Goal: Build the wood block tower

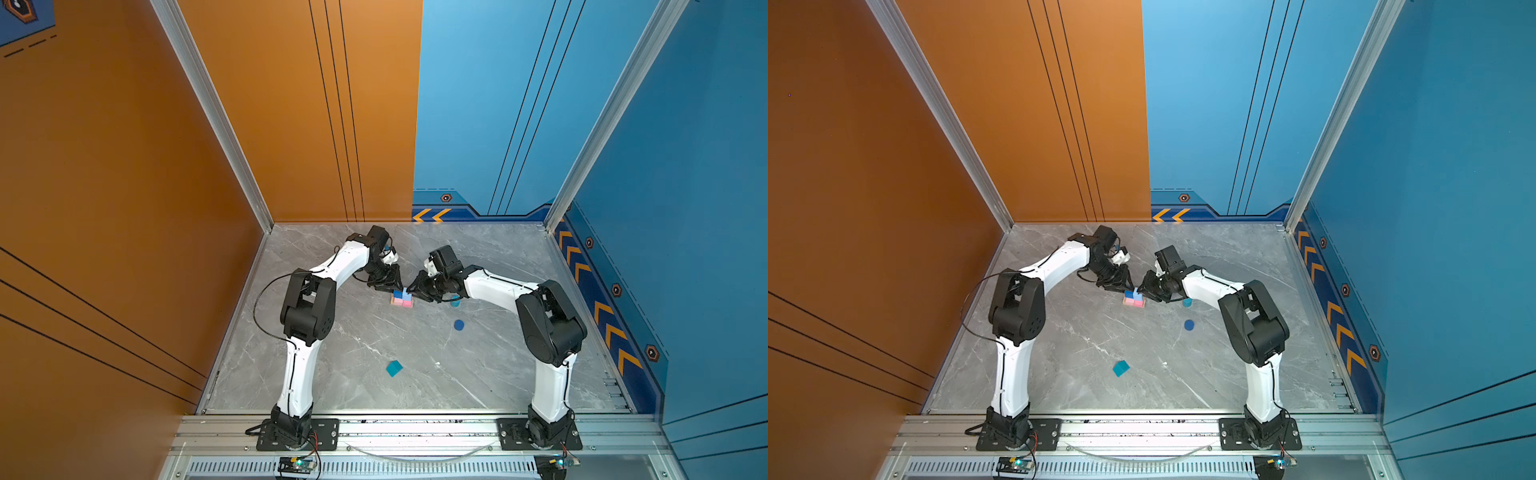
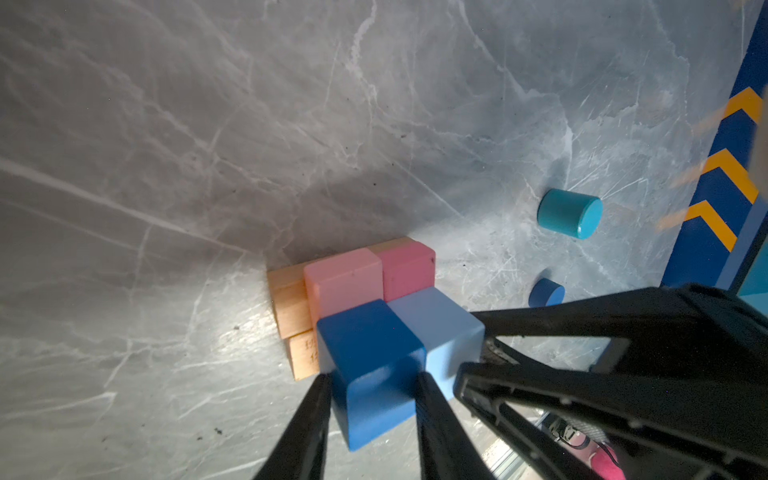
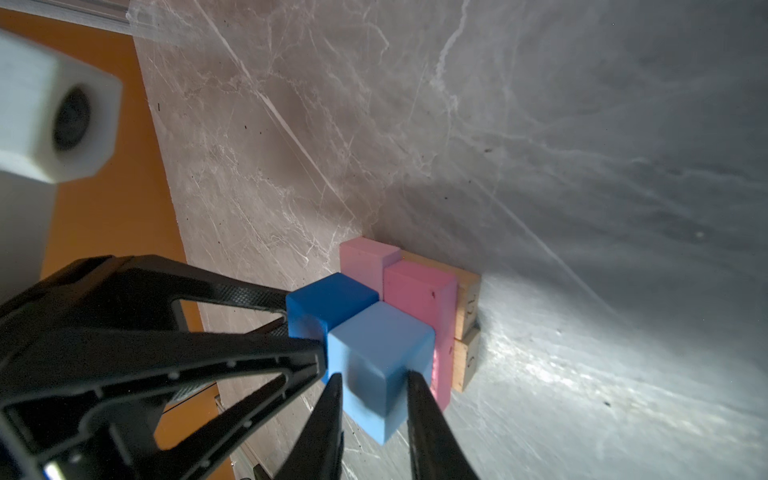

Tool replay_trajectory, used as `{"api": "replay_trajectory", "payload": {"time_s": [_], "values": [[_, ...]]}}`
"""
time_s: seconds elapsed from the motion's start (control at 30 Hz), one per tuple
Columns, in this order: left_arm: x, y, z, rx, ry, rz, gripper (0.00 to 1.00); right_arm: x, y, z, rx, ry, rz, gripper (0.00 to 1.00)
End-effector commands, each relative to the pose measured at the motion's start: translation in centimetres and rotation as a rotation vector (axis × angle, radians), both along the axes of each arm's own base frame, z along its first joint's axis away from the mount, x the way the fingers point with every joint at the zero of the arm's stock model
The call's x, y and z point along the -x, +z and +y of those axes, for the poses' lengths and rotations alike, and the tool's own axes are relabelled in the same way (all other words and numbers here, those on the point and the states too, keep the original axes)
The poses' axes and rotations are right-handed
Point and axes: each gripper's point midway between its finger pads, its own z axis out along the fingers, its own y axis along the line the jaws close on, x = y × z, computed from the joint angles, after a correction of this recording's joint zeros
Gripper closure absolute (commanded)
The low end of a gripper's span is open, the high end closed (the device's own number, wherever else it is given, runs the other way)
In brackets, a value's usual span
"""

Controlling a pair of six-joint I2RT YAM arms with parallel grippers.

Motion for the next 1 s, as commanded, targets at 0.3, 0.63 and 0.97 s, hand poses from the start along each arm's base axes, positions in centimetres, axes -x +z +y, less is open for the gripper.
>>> {"api": "replay_trajectory", "payload": {"time_s": [0.3, 0.63, 0.97], "values": [[1.0, 1.1, 0.2, -0.008, -0.003, 0.002, 0.61, -0.2, 0.5, 0.5, -0.015, 0.004, -0.004, 0.7], [0.5, 2.2, 0.3, 0.003, 0.008, -0.023, 0.56, -0.2, 1.3, -0.4, -0.007, -0.006, -0.017, 0.62], [0.2, 5.3, 1.5, 0.015, 0.042, -0.099, 0.52, 0.4, 3.4, -1.4, -0.004, -0.012, -0.053, 0.52]]}}
